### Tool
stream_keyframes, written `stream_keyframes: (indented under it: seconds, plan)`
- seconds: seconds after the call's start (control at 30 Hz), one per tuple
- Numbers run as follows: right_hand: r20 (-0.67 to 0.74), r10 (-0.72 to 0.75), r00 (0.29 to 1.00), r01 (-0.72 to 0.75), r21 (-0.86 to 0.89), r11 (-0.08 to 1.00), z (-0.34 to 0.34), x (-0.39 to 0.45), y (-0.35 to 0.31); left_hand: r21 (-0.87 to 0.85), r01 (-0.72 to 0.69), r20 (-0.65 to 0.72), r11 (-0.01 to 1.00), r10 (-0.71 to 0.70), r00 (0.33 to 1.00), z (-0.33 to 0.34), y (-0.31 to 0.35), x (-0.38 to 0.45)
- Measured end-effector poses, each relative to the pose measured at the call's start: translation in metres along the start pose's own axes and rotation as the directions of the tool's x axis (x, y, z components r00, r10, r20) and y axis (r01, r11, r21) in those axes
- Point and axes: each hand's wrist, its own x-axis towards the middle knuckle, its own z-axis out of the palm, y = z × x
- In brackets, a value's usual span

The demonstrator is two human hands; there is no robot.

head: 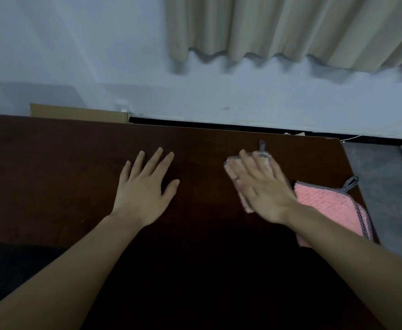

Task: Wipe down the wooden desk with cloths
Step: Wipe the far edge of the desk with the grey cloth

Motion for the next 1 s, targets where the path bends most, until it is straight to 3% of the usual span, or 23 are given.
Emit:
stream_keyframes:
  seconds: [0.1, 0.2, 0.5, 0.57, 0.73, 0.83, 0.9, 1.0]
  plan:
    - [-0.05, 0.168, 0.985, -0.168, 0.011, 0.986, -0.008, 0.029, 0.02, 0.017, -0.012, -0.015, 1.0, 0.013, 1.0, -0.001, -0.009, -0.002]
    - [-0.068, 0.196, 0.978, -0.197, -0.008, 0.98, -0.009, 0.049, 0.011, 0.026, -0.008, -0.013, 1.0, 0.008, 1.0, 0.0, -0.017, -0.003]
    - [0.013, -0.211, 0.977, 0.211, -0.099, 0.972, 0.022, -0.027, -0.05, 0.008, 0.035, 0.021, 0.999, -0.035, 0.999, 0.001, -0.034, -0.006]
    - [0.011, -0.172, 0.985, 0.172, -0.118, 0.978, 0.016, -0.015, -0.042, 0.005, 0.04, 0.021, 0.999, -0.04, 0.999, 0.0, -0.04, -0.007]
    - [-0.089, 0.074, 0.993, -0.08, -0.067, 0.995, -0.014, 0.071, -0.022, 0.011, 0.048, 0.014, 0.999, -0.048, 0.999, -0.001, -0.056, -0.007]
    - [-0.062, 0.113, 0.992, -0.116, -0.057, 0.992, -0.019, 0.091, -0.041, 0.004, 0.05, 0.001, 0.999, -0.05, 0.999, 0.002, -0.065, -0.007]
    - [-0.073, 0.038, 0.997, -0.046, -0.114, 0.992, -0.009, 0.08, -0.064, -0.001, 0.054, -0.001, 0.999, -0.054, 0.999, 0.004, -0.069, -0.007]
    - [-0.072, -0.199, 0.977, 0.192, -0.096, 0.977, 0.009, 0.034, -0.091, 0.008, 0.052, -0.003, 0.999, -0.052, 0.999, 0.009, -0.073, -0.007]
